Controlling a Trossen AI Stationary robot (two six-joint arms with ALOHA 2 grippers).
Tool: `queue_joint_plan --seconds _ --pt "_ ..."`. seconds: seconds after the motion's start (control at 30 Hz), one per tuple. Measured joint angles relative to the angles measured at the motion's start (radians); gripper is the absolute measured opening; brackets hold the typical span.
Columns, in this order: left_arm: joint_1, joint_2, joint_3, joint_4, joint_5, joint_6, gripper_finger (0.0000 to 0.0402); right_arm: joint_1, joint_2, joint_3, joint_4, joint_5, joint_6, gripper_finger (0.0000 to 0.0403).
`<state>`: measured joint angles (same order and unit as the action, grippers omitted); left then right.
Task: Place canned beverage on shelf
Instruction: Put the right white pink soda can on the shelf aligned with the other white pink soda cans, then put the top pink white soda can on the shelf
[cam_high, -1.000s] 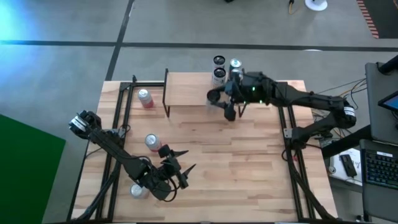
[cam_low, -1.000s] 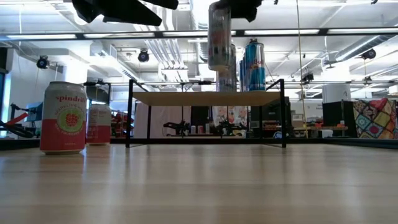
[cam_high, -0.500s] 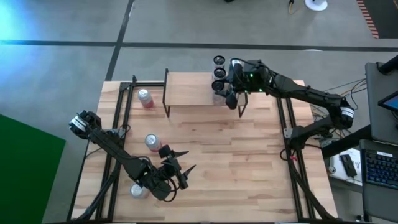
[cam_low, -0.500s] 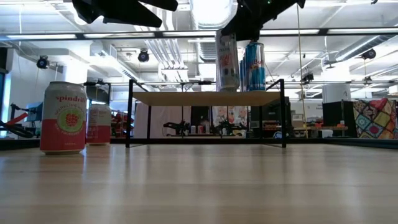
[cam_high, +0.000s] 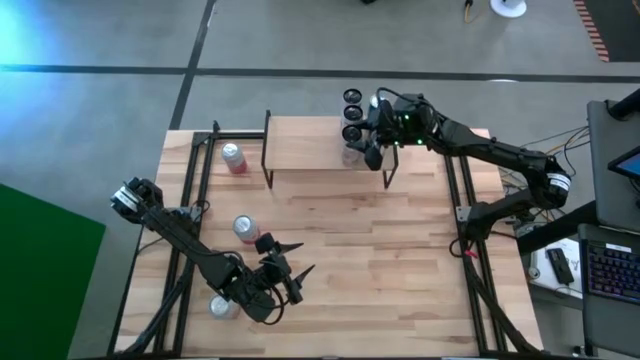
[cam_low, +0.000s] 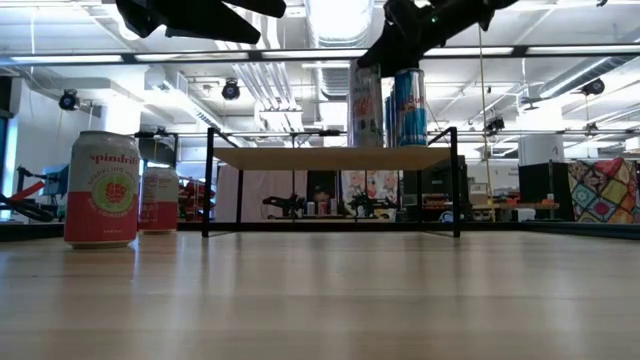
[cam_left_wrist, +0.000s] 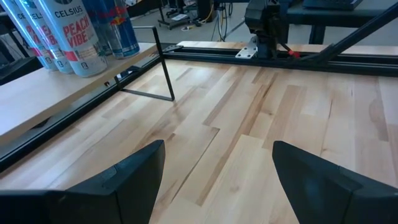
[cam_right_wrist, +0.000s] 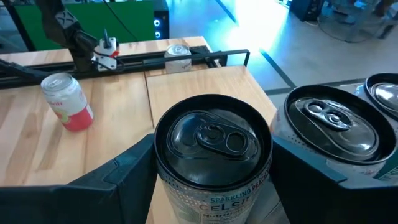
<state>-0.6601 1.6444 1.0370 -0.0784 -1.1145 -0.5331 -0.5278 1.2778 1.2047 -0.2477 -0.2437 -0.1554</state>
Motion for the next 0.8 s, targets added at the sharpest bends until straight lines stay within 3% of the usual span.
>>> queue_joint_plan --seconds 0.5,0.8 --pt "0.002 -0.005 0.0 -0.001 -0.051 0.027 0.0284 -0.003 -0.011 0.007 0.022 -0.026 -0.012 0.0328" --pt "0.017 -0.055 0.0 -0.087 -0.055 0.018 0.0284 -0.002 -0.102 0.018 0.026 -0.017 0.061 0.0328"
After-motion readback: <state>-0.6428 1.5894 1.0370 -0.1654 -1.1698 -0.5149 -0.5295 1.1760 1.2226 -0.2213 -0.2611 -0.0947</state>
